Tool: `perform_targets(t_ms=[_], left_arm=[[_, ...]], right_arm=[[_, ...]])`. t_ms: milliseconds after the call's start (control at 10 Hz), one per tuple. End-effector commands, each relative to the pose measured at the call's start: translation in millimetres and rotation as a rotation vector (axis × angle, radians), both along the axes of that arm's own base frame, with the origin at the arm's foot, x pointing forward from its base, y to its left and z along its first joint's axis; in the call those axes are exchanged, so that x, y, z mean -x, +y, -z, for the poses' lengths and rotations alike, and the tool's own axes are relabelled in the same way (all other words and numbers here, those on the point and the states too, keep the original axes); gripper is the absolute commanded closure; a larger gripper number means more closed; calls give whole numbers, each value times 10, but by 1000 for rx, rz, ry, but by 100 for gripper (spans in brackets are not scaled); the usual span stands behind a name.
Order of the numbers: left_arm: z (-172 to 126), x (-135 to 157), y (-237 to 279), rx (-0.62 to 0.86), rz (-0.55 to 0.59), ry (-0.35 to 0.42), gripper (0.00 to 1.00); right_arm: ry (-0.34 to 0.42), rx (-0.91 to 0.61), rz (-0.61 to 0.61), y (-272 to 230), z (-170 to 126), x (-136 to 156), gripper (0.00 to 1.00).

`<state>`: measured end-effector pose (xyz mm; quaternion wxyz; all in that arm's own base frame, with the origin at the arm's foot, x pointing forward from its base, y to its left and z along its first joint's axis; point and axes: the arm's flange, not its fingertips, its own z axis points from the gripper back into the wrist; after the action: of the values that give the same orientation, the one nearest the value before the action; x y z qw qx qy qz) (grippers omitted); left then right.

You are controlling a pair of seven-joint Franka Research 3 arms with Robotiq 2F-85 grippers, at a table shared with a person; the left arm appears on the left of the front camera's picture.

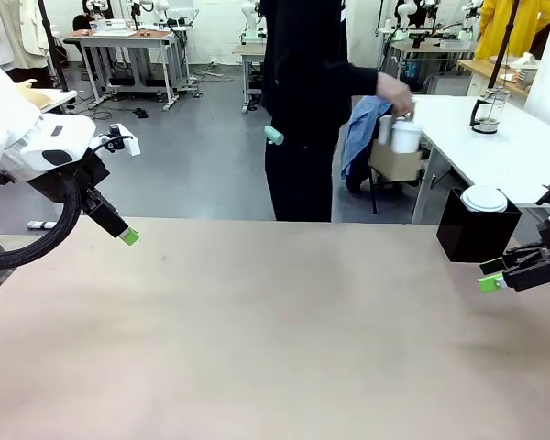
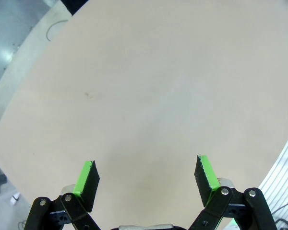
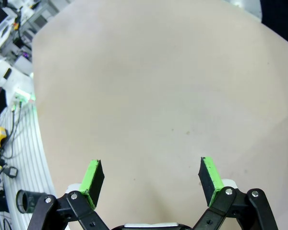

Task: Pour a drink into a cup and package it in a carrier.
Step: Insert the held 600 ml Paper Cup into the Cup Carrier.

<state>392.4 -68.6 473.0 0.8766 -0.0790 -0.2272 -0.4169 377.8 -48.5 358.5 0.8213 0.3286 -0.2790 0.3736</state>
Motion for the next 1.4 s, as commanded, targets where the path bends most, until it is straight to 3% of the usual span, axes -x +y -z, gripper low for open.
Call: perform_targets(t_ms=[0,1300], left_arm=[[0,8,1,1,-4,0,0],[0,8,1,1,-4,0,0]], right_arm=[[1,1,0,-9,11,-3,0],[1,1,0,-9,11,-3,0]])
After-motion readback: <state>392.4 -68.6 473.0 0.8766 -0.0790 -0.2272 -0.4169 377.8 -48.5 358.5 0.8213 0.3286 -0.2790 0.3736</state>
